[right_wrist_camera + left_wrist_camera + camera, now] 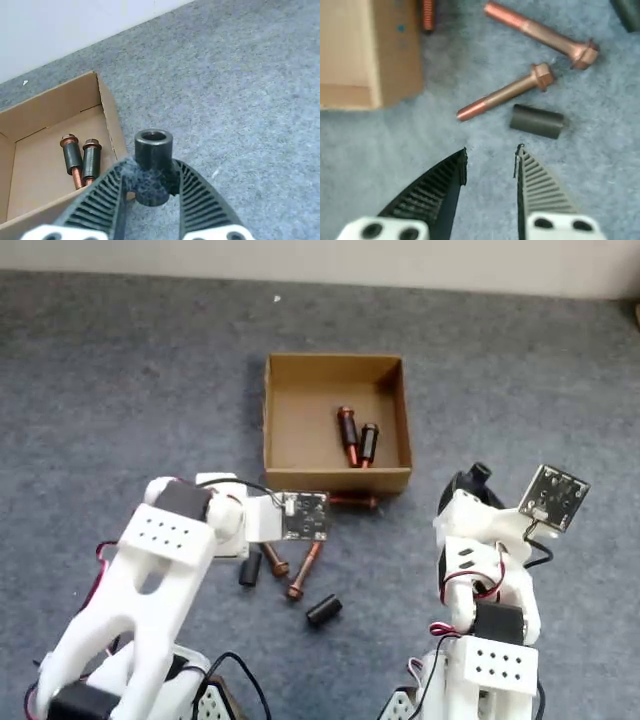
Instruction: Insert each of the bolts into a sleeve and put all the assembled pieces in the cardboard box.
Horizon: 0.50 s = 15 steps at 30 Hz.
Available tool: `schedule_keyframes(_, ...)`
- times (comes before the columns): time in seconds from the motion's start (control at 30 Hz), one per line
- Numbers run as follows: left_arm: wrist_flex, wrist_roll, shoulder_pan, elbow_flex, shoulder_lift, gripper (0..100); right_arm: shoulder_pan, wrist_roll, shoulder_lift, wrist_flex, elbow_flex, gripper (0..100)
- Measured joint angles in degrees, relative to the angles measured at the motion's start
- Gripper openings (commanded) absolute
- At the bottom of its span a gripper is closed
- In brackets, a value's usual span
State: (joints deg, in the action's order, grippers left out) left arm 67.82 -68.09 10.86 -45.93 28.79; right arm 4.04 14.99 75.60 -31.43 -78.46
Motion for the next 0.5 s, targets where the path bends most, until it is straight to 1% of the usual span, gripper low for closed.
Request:
schedule_keyframes(0.1, 0.0, -0.1, 1.8, 0.0, -2.6, 18, 0.2, 0.0, 0.0, 0.0, 0.0, 0.5)
schedule_keyframes(0.4, 0.0, 2.2, 7.2, -0.3, -3.4, 18, 0.1, 0.0, 0.0, 0.0, 0.0, 0.5)
schedule_keyframes(0.5, -3.4, 2.2, 8.1, -3.0, -3.4, 18, 0.1, 0.0, 0.0, 0.0, 0.0, 0.5)
